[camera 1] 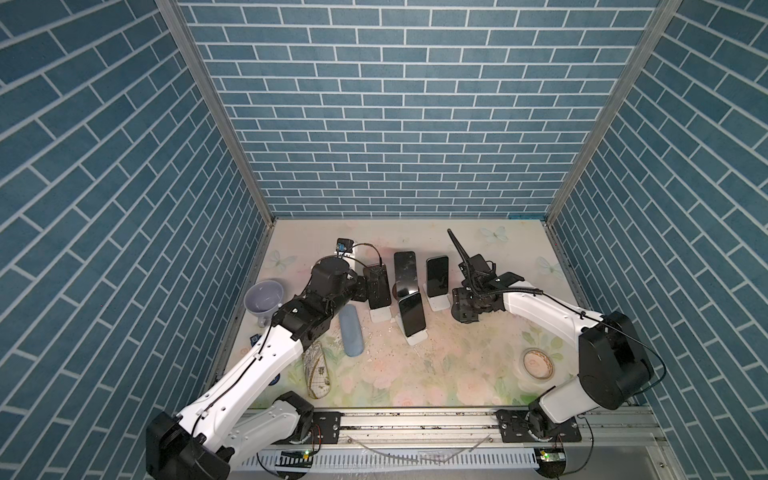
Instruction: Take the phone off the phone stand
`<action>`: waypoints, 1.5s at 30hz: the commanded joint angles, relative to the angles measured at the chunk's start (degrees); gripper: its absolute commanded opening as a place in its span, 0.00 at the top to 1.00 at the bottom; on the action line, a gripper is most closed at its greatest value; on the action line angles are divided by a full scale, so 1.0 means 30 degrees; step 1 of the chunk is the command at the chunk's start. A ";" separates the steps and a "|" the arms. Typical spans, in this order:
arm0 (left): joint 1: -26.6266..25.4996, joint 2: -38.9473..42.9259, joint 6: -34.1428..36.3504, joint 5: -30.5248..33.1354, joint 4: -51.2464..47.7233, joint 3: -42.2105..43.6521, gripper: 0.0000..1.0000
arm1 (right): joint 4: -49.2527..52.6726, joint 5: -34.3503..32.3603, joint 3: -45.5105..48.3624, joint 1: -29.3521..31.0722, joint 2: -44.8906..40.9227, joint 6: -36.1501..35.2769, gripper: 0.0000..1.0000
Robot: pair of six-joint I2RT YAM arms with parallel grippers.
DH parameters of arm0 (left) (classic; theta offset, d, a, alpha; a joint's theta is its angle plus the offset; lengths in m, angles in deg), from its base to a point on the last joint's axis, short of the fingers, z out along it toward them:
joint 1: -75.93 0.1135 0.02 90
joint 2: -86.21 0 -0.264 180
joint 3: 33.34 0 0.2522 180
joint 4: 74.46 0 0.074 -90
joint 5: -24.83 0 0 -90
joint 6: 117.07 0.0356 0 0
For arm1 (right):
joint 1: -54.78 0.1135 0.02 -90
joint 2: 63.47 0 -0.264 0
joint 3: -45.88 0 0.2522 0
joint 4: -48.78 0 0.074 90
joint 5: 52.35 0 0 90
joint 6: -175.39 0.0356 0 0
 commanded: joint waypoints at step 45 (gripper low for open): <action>-0.0087 0.1247 -0.0651 0.0378 -0.0029 0.0805 0.00 | 0.2262 -0.1533 -0.6472 -0.7889 0.2446 -0.1686 0.49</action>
